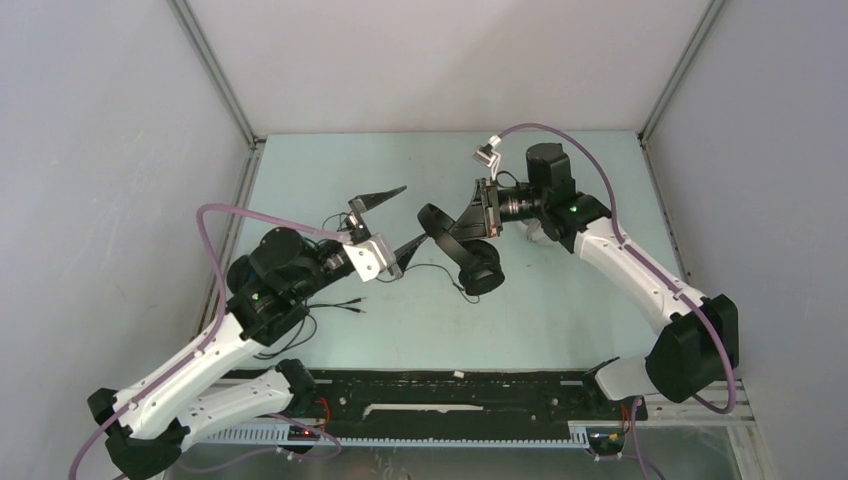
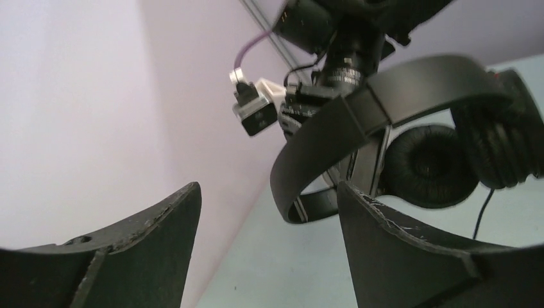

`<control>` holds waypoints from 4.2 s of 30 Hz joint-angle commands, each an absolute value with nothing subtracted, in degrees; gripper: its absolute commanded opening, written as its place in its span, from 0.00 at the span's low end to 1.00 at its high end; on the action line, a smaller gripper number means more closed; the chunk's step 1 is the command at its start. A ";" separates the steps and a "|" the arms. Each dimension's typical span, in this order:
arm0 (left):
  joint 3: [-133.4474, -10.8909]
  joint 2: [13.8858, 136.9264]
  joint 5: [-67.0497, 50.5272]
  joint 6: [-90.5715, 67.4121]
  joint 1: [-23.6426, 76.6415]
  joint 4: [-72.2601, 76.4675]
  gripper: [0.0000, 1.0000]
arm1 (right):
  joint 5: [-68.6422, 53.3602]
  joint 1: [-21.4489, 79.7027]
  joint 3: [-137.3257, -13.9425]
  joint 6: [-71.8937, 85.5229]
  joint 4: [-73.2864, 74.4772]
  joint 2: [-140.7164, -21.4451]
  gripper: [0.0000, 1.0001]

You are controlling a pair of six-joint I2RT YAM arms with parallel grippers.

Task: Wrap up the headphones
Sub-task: Wrap the headphones cable around the headphones.

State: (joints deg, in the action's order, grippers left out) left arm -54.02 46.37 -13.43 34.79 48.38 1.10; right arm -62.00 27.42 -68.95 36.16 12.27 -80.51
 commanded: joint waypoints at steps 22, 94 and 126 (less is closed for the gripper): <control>-48.81 49.17 -11.86 30.38 48.71 16.70 0.33 | -63.22 30.27 -71.72 42.58 4.48 -82.40 0.00; -74.51 57.61 16.80 13.95 48.10 -35.64 0.37 | -23.43 43.91 -71.28 31.36 2.53 -73.53 0.10; -60.14 47.86 3.51 23.89 41.29 -21.60 0.23 | -40.00 37.70 -66.01 46.26 -7.41 -71.58 0.00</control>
